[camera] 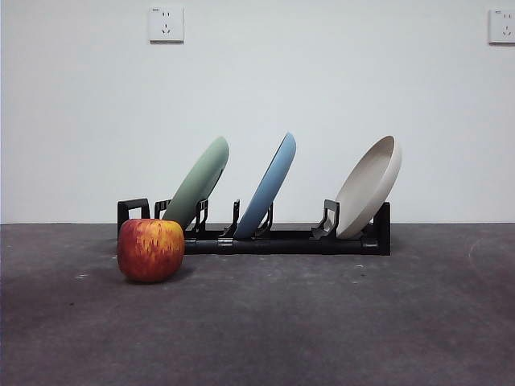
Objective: Take the green plate from the plate rack,put the plate on the table,take the apple from the table,put the apple in the plate
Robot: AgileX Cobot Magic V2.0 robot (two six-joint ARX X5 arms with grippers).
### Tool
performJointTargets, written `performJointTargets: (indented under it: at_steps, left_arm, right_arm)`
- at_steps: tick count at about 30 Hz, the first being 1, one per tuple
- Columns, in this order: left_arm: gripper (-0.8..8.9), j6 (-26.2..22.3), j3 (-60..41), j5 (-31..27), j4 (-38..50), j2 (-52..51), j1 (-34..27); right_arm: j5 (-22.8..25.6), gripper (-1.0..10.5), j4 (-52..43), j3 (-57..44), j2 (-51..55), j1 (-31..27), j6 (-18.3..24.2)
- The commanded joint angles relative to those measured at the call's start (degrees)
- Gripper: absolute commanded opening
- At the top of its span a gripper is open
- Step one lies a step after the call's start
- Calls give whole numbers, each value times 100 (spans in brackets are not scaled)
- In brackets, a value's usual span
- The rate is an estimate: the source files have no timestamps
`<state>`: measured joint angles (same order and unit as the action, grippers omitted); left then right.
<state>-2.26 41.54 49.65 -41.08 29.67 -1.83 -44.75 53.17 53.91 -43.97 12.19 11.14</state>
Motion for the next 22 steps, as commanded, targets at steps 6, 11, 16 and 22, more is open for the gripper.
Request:
performJointTargets:
  at_steps: [6,11,16,22]
  left_arm:
    - [44,-245,92,-28,-59,-7,-9]
    - [569,-223,92,-295,-61,-7,-9]
    - [570,-223,94,-304,-61,-7,-9]
    - [569,-223,94,-302,-48,68,-9]
  right_arm:
    - [11,93,-122,13,-28,153,199]
    - [20,657,-122,13,-31,151,-20]
    - [20,663,-120,13,-39,151,-83]
    - [20,662,-120,13,-42,151,-83]
